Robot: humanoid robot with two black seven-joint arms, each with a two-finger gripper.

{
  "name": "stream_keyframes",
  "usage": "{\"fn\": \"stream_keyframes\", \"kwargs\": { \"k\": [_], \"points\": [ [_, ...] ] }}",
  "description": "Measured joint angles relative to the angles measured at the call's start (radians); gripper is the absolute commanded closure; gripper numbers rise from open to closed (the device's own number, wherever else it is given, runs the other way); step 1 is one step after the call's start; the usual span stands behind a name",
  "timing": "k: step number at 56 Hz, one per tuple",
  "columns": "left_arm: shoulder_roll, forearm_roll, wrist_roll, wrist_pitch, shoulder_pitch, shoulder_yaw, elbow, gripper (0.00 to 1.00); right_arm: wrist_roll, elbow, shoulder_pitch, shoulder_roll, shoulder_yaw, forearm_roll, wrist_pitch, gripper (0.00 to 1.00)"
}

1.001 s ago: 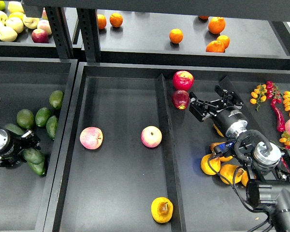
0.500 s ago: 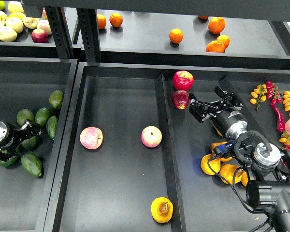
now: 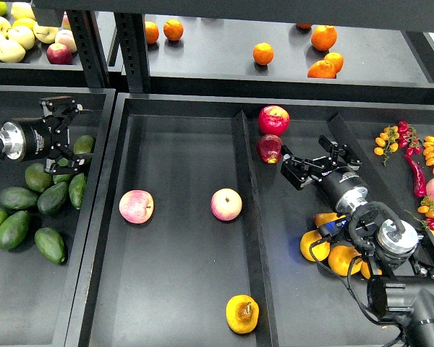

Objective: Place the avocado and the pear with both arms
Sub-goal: 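Move the left gripper back over the middle bin, then reach the right gripper down to the yellow pear nearest the robot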

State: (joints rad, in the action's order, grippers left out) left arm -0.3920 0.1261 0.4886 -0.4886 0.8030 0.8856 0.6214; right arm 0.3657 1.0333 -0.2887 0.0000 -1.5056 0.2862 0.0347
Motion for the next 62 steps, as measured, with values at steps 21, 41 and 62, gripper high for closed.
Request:
{"fn": "stream_keyframes", "kwargs": {
  "k": [21, 41, 62],
  "points": [
    [0.257, -0.165, 0.0, 0.0, -0.293, 0.457, 0.082, 0.01, 0.004, 0.0, 0.076, 0.0, 0.001, 0.002, -0.228, 0.0],
    [0.391, -0.469, 0.0, 0.0, -0.569, 0.649, 0.146, 0.01, 0.004, -0.001, 0.184, 0.0, 0.001, -0.001, -0.363, 0.0],
    [0.392, -0.513, 0.0, 0.0, -0.717, 0.604, 0.312, 0.01, 0.099, 0.033, 0.036, -0.128, 0.24, 0.0, -0.355, 0.0]
  ]
}}
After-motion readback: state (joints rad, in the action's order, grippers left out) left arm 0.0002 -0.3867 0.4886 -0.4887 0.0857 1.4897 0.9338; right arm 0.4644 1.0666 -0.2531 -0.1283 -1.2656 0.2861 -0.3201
